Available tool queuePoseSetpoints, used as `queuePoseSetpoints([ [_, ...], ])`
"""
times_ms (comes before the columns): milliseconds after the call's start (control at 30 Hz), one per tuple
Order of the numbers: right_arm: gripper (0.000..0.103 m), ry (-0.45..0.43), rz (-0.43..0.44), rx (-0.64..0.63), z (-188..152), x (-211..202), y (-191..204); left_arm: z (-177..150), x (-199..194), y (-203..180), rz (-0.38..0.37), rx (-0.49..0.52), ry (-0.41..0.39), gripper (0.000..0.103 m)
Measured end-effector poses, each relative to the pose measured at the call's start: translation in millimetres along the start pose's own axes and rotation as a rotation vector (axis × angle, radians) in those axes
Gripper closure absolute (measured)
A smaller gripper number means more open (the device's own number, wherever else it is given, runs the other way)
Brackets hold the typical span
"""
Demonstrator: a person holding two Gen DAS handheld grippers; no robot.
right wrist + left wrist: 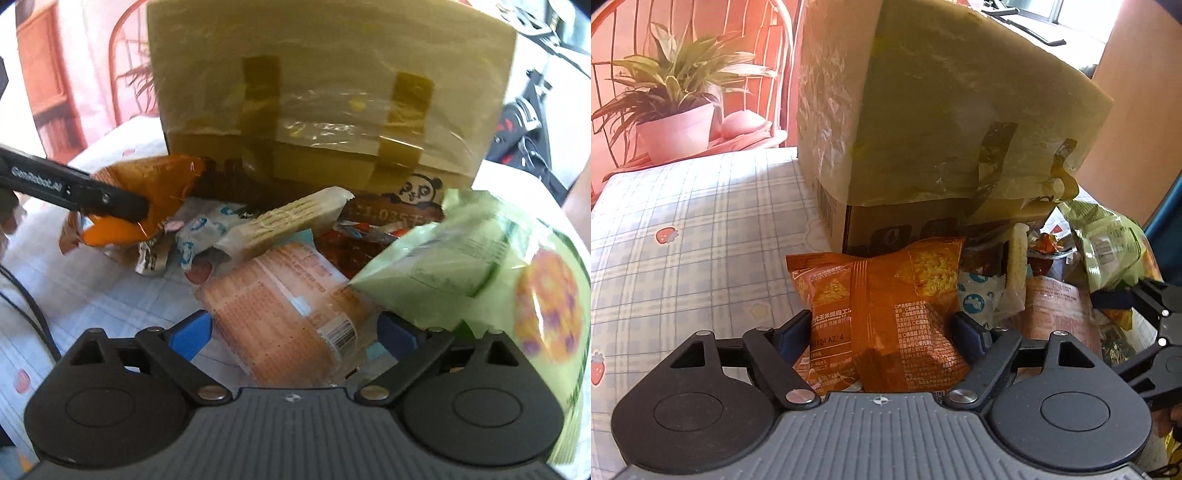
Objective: Organize snacks
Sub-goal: 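Close the right tool on the wrapped bread loaf packet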
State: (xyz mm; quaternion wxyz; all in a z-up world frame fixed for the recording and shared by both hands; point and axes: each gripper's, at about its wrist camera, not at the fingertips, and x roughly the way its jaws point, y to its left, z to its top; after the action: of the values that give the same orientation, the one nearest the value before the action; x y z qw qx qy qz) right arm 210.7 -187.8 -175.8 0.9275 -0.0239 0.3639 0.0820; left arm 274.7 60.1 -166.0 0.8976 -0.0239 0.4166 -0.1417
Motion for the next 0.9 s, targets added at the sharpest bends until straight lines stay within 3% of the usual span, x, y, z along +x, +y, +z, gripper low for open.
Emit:
queuePoseSetpoints([
  [233, 0.004, 0.014, 0.033, -0.064, -3, -8, 12, -3, -15, -2, -0.016, -0.006, -0.038, 0.021],
  [500, 0.004, 0.029, 0.124, 0.040, -6, -15, 16, -8, -27, -4, -0.031, -0.011, -0.055, 0.021],
  [733, 0.006, -0.020, 0.063, -0.045, 8, -14, 15, -11, -39, -2, -0.032, -0.028, -0.074, 0.021],
  [900, 0.006, 0.027, 0.050, -0.127, 12, 9, 17, -11, -44, -2, -0.032, -0.029, -0.086, 0.021],
])
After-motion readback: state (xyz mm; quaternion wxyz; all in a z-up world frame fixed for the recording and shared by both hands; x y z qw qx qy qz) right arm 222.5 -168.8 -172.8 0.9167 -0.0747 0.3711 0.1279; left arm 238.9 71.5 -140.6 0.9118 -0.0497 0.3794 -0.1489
